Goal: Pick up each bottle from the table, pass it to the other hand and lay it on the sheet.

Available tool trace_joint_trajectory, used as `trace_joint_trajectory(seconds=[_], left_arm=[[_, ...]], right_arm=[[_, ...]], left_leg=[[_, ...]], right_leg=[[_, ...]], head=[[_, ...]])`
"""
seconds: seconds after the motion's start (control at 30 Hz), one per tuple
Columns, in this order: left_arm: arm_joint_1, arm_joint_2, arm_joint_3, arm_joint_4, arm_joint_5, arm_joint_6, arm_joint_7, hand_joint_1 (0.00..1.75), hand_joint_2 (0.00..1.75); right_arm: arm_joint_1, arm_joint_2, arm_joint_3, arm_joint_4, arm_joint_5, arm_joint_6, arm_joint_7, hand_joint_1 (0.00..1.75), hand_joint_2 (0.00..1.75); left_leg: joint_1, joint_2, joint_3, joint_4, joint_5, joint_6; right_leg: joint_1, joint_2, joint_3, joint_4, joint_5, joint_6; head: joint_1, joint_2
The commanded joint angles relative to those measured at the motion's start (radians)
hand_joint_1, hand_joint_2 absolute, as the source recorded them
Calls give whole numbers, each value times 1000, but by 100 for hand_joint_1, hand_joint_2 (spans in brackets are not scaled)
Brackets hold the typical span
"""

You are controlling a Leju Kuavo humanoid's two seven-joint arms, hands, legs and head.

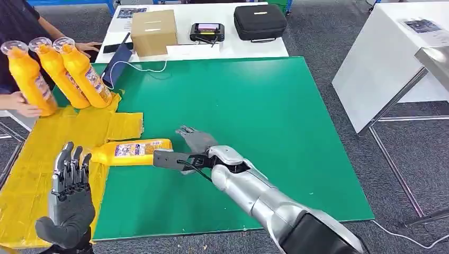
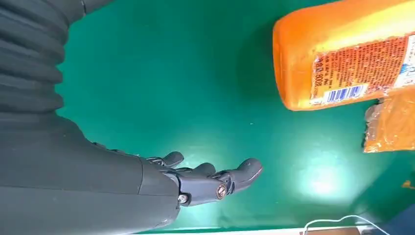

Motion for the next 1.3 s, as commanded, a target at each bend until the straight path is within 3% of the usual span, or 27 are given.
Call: trace_joint_trajectory(seconds=[0.03,0.8,1.3], left_arm=[[-35,10,-24,39,9,4,12,0,0],[-63,18,-44,41,30,16,54,0,0],[-83,39,-82,59,93,16,89,0,0]], right_arm=[[-56,-17,14,57,4,12,3,0,175],[-50,4,47,97,51,40,26,0,175],[-10,-95,53,196,137,41,88,0,175]], left_leg=[[1,-5,3,0,-1,-1],[1,-5,2,0,0,-1],[1,-7,3,-1,0,0]], right_leg=[[0,4,4,0,-2,-2],[0,3,3,0,-1,-1],[0,1,5,-1,-1,-1]], head=[[0,0],[0,0],[0,0]])
